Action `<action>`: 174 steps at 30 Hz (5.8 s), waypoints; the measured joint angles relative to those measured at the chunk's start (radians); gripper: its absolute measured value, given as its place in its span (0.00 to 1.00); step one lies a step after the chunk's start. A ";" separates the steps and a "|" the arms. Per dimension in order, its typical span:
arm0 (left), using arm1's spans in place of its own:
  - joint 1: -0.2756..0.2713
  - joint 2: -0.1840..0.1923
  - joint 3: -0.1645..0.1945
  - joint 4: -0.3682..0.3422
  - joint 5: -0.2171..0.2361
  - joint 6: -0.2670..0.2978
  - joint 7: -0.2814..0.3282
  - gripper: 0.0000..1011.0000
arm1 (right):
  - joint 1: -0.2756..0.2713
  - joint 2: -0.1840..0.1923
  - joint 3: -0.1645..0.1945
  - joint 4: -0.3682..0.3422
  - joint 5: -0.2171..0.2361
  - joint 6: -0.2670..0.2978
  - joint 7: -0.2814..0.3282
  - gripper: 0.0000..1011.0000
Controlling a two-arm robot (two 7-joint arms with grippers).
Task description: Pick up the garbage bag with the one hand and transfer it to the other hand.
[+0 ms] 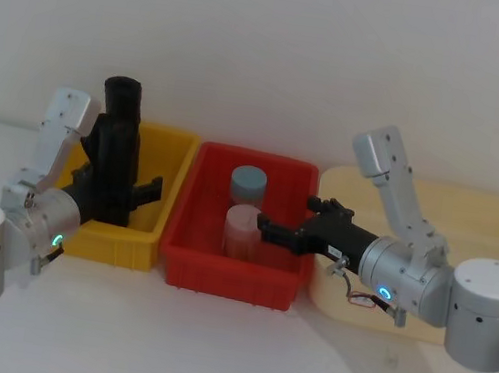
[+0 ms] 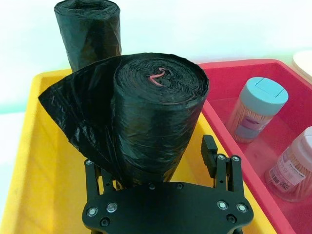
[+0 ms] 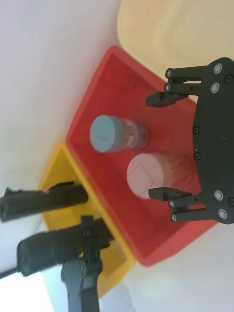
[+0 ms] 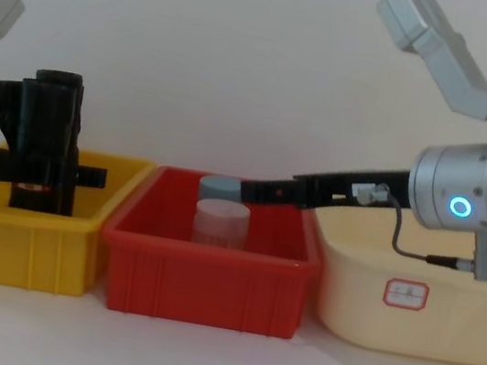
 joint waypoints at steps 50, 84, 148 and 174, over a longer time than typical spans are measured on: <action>0.000 0.000 0.000 0.000 0.000 0.000 0.000 0.99 | 0.110 -0.067 -0.075 0.135 -0.020 0.027 0.018 0.99; 0.000 0.000 0.000 0.000 0.000 0.000 0.000 0.99 | 0.158 -0.130 -0.083 0.291 -0.051 0.016 0.035 0.99; 0.000 0.000 0.000 0.000 0.000 0.000 0.000 0.70 | 0.030 -0.064 -0.033 0.025 -0.103 0.039 -0.043 0.65; 0.000 0.000 0.000 0.000 0.000 0.000 0.000 0.42 | -0.119 0.007 0.068 -0.218 -0.204 0.110 -0.259 0.65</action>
